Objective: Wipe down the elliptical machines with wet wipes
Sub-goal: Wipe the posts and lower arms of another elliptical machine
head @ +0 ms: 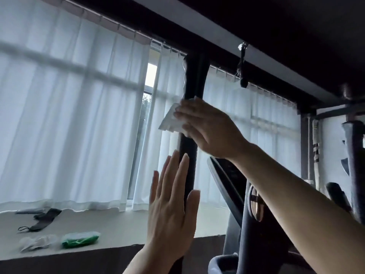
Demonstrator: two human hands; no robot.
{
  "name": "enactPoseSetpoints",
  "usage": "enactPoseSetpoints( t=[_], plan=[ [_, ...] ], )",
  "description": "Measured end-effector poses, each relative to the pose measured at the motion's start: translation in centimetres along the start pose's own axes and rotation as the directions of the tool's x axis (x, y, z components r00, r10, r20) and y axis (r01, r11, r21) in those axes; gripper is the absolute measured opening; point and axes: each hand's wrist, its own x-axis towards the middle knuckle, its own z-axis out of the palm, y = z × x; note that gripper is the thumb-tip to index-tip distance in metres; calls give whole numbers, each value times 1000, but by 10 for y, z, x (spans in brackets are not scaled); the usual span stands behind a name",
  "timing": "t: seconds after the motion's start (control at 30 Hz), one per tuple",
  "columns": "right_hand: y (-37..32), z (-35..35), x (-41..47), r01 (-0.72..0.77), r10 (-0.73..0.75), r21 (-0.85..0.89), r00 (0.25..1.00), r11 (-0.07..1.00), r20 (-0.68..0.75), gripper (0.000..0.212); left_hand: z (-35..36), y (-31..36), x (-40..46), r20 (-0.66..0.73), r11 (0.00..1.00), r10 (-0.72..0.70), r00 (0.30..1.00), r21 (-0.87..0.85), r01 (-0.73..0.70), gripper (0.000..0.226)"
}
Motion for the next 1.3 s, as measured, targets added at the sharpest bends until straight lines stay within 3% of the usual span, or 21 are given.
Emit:
enactPoseSetpoints(
  t=[0.2,0.37,0.5,0.6,0.73,0.83,0.9,1.03,1.07,1.17,1.23,1.3],
  plan=[
    [76,-6,73,-162,158,-17,977,987,-143,49,16,-5,73,18,987,-34,999,156,31,56],
    [58,11,63,-231,266,149,917,962,-298,38,22,-11,72,19,978,-2,1000,206,-2,56],
    [34,14,26,-54,106,208,963,977,-250,33,21,-11,71,-41,989,3,999,151,3,54],
    [60,4,47,-52,57,27,980,998,-192,42,19,-10,71,-71,987,45,996,157,-34,51],
    [94,-12,93,-255,261,57,941,965,-214,44,18,-11,73,-86,979,77,993,196,-58,50],
    [102,-9,96,-276,290,92,926,957,-241,42,20,-11,73,-108,976,75,991,211,-50,49],
    [102,-12,85,-332,359,137,870,933,-338,41,20,-13,73,-118,977,65,991,209,-39,48],
    [100,-6,74,-467,379,58,633,882,-675,36,20,-12,75,-112,986,72,991,158,-53,46],
    [92,-2,73,-421,335,44,648,906,-684,35,20,-11,75,-107,989,75,991,132,-60,46],
    [53,20,59,-215,265,156,807,964,-528,35,17,-11,74,-97,996,60,993,74,-53,47],
    [26,35,37,-225,351,303,809,926,-472,35,17,-14,74,-94,999,35,995,35,-32,47],
    [-1,43,15,-258,484,485,763,836,-429,34,18,-15,75,-103,1000,1,995,3,-1,49]
  ],
)
